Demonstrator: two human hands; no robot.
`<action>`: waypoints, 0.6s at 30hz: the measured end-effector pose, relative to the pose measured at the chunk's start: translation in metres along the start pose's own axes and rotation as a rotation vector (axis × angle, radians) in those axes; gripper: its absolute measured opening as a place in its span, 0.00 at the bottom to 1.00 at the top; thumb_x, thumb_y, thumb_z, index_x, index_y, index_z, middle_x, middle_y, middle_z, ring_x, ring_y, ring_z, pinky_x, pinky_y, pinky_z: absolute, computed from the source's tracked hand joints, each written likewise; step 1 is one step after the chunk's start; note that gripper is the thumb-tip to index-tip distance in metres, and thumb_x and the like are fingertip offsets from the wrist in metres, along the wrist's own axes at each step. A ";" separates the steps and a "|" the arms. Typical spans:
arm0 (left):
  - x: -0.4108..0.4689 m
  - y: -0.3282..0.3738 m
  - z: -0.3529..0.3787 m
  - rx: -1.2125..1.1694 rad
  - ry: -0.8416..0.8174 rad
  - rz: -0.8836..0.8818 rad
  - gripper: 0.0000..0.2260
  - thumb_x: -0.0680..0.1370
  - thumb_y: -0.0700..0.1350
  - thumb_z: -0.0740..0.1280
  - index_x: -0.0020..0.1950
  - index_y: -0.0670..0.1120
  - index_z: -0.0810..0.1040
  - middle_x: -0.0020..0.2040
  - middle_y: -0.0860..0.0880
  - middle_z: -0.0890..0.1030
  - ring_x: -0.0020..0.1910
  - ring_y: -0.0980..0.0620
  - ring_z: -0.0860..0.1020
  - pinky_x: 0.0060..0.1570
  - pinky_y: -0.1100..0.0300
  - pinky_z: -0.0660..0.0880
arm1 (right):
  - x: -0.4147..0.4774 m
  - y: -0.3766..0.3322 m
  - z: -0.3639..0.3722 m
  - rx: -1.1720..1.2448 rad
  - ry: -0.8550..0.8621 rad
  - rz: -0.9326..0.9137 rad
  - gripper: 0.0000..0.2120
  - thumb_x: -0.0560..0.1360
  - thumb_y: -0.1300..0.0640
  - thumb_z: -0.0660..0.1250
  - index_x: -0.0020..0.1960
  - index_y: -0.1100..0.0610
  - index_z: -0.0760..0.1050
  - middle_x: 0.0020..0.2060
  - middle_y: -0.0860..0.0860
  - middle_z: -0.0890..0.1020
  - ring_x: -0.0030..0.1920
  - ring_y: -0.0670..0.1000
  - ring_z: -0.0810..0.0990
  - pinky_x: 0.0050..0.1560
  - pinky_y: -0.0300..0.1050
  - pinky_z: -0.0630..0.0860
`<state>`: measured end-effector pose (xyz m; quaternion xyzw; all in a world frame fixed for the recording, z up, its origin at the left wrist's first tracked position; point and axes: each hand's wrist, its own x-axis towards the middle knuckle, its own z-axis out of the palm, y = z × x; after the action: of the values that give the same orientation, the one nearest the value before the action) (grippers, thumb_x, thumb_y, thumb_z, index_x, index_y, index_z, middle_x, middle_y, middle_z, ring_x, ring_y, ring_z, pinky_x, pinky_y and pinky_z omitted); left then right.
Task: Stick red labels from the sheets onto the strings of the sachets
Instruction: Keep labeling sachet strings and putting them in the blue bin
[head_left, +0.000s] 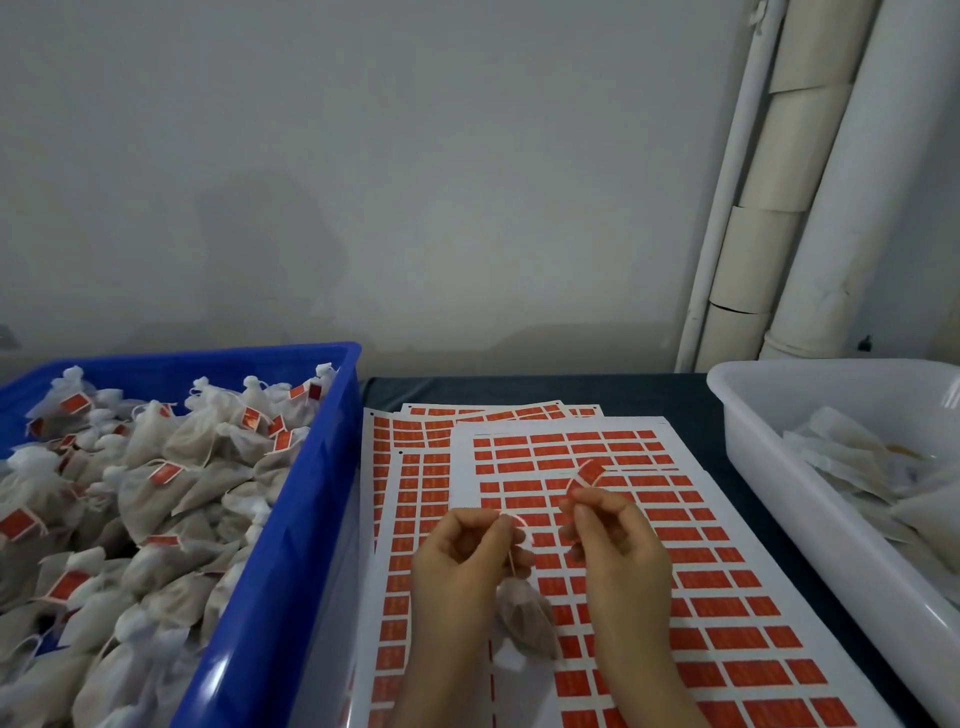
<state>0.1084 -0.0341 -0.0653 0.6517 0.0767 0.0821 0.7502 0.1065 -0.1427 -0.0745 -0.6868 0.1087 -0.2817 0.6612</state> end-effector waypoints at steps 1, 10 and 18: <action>-0.001 0.001 0.000 -0.020 -0.002 -0.015 0.03 0.75 0.39 0.68 0.42 0.44 0.80 0.33 0.49 0.83 0.30 0.50 0.82 0.29 0.66 0.77 | -0.001 0.000 0.000 -0.012 -0.021 -0.002 0.08 0.75 0.57 0.65 0.41 0.45 0.77 0.38 0.38 0.81 0.41 0.44 0.80 0.37 0.30 0.74; -0.006 0.004 -0.001 -0.051 -0.120 -0.074 0.04 0.74 0.43 0.70 0.40 0.50 0.83 0.36 0.47 0.84 0.27 0.49 0.80 0.28 0.62 0.76 | -0.007 -0.006 0.005 -0.021 -0.355 0.010 0.11 0.66 0.40 0.62 0.46 0.39 0.77 0.42 0.24 0.77 0.48 0.30 0.75 0.38 0.22 0.71; -0.010 0.006 0.000 0.047 -0.202 -0.048 0.06 0.74 0.41 0.70 0.40 0.51 0.84 0.35 0.49 0.84 0.24 0.51 0.78 0.26 0.63 0.75 | -0.004 -0.005 0.001 0.082 -0.338 0.140 0.05 0.72 0.55 0.68 0.40 0.46 0.80 0.38 0.39 0.83 0.43 0.44 0.82 0.40 0.33 0.78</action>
<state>0.0981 -0.0353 -0.0588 0.6719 0.0180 -0.0039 0.7404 0.1026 -0.1390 -0.0707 -0.6876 0.0319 -0.1197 0.7155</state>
